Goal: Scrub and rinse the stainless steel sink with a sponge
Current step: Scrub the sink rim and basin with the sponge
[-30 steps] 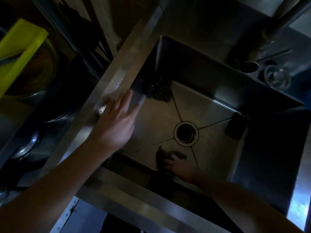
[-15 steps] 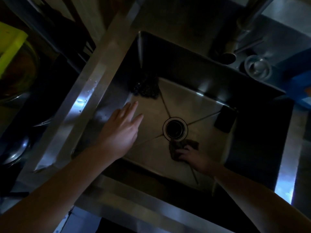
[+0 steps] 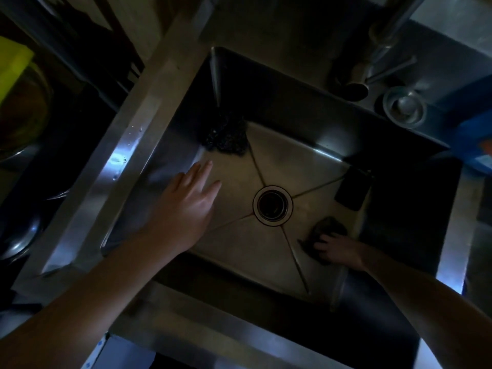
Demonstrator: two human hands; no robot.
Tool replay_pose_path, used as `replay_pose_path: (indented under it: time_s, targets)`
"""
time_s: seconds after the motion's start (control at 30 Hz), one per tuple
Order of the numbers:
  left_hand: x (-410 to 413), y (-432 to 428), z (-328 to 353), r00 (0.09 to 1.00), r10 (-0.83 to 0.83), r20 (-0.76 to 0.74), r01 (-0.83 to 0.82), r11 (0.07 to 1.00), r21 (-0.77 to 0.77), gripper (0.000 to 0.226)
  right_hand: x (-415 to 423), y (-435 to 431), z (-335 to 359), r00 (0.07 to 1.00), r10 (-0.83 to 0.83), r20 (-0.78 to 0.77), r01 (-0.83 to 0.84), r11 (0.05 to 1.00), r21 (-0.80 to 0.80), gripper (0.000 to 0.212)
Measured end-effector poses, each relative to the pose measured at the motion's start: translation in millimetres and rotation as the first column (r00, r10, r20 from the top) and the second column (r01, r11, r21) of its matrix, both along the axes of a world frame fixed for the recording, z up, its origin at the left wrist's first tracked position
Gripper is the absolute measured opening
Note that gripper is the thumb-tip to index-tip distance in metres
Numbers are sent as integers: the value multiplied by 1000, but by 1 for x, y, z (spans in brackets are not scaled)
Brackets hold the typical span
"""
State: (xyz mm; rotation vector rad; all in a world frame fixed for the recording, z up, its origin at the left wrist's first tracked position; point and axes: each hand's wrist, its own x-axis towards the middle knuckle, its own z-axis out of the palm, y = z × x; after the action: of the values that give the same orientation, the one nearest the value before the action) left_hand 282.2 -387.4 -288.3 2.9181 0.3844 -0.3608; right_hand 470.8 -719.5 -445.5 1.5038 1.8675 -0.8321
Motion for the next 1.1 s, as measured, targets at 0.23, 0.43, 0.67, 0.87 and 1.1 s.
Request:
replay_pose_path:
  time_s: [0.23,0.43,0.67,0.87,1.1]
  targets:
    - [5,-1,-3,999,29,-25,-30,999,-42,48,12,83,-9,998,-60,35,60,998,13,38]
    - [0,9,-1,998,54,-38,-53,999,6,49,8,79,-11,577,-752,-319,814,499,295,19]
    - [0,18,-5,997,42,-68,-39,999,33,52,29,103,-11,27,-839,-544,926,-184,329,27]
    - [-3,28,-8,995,72,-70,-69,997,43,50,62,160,-14,-193,-839,-509,851,-401,339,36]
    - [-8,34,-9,998,54,-29,-51,995,89,49,57,202,-19,133,-930,-341,949,21,314,37]
